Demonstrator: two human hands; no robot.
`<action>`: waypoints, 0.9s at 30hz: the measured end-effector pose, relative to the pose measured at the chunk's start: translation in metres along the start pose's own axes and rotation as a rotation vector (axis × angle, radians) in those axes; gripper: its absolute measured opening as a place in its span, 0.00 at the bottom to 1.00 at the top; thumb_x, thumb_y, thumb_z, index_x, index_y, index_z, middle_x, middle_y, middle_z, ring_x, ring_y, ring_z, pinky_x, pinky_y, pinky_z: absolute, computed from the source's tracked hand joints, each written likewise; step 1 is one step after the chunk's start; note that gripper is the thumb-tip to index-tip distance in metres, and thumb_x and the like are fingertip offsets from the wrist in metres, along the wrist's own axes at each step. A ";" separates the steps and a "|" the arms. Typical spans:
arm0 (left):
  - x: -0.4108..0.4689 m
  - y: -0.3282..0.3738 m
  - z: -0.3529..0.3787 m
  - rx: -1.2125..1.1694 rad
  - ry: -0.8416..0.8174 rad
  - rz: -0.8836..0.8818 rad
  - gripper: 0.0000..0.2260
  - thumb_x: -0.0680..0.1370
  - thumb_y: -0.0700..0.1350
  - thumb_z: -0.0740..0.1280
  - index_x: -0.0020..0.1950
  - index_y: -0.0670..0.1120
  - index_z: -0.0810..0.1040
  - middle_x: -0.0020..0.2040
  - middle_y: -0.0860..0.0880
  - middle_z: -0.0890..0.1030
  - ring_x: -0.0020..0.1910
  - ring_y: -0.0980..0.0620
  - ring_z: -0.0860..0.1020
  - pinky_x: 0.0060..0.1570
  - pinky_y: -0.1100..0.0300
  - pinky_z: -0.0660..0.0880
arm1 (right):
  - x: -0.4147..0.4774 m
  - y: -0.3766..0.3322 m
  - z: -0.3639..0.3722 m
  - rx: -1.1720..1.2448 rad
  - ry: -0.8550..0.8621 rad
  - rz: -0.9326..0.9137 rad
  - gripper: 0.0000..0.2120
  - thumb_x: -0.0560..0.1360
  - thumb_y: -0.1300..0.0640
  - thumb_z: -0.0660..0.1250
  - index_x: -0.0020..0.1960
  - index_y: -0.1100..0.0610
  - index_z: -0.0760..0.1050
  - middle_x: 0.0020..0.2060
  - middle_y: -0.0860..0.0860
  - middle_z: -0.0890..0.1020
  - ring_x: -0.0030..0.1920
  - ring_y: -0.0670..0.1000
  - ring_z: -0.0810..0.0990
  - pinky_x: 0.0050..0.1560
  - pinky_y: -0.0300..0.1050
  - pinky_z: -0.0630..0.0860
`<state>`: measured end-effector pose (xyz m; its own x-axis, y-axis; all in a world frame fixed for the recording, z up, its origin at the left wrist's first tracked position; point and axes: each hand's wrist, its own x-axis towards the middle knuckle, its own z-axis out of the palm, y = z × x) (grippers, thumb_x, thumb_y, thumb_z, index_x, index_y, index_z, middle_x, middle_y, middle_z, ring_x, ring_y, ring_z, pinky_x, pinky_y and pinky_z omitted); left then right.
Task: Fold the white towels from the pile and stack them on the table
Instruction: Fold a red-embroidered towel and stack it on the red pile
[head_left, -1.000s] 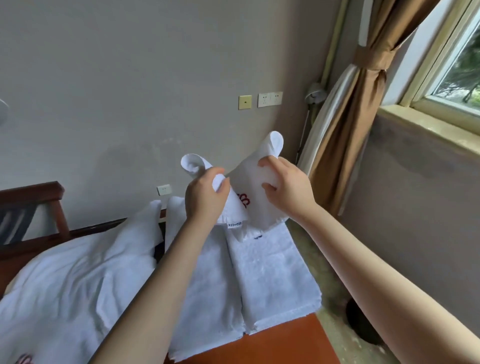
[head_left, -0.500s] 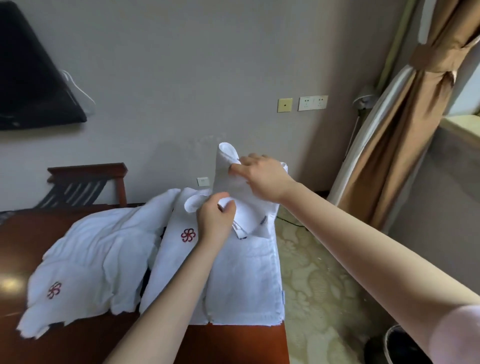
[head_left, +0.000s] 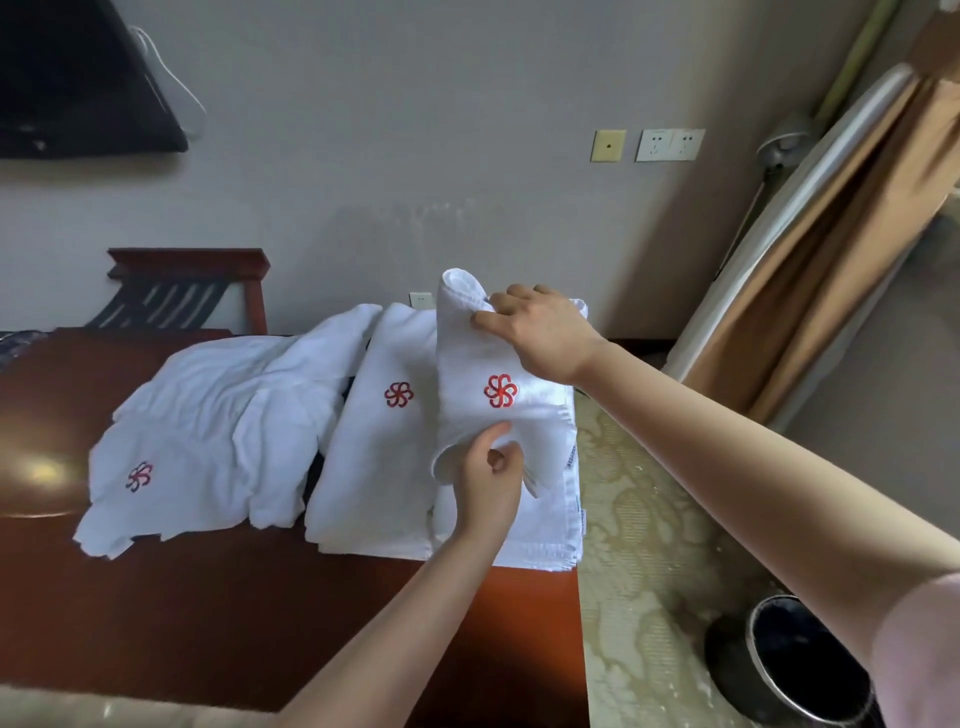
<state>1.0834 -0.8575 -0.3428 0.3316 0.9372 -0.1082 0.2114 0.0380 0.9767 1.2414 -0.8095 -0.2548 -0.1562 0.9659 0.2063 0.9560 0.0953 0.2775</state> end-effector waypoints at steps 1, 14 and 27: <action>-0.002 0.001 -0.001 -0.058 -0.002 -0.027 0.11 0.78 0.37 0.64 0.59 0.46 0.79 0.37 0.47 0.75 0.40 0.56 0.80 0.35 0.76 0.70 | 0.000 -0.002 0.000 -0.005 -0.008 0.002 0.29 0.66 0.71 0.62 0.65 0.55 0.71 0.58 0.55 0.76 0.54 0.58 0.73 0.41 0.47 0.59; -0.029 -0.051 -0.007 0.119 -0.251 -0.439 0.14 0.78 0.37 0.58 0.63 0.42 0.70 0.51 0.45 0.74 0.39 0.48 0.82 0.44 0.53 0.82 | -0.007 -0.020 0.009 -0.009 -0.073 0.017 0.27 0.70 0.68 0.60 0.67 0.54 0.68 0.56 0.54 0.75 0.55 0.57 0.73 0.44 0.48 0.68; 0.081 0.029 -0.029 0.463 0.001 0.093 0.05 0.74 0.42 0.66 0.49 0.44 0.75 0.45 0.47 0.78 0.44 0.48 0.76 0.42 0.59 0.70 | -0.017 -0.007 0.010 0.147 0.065 0.146 0.43 0.69 0.68 0.64 0.79 0.51 0.49 0.53 0.54 0.79 0.52 0.59 0.75 0.49 0.53 0.73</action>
<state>1.0900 -0.7709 -0.3175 0.3681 0.9295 -0.0237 0.5684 -0.2048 0.7969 1.2398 -0.8240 -0.2691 -0.0244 0.9550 0.2957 0.9948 -0.0061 0.1017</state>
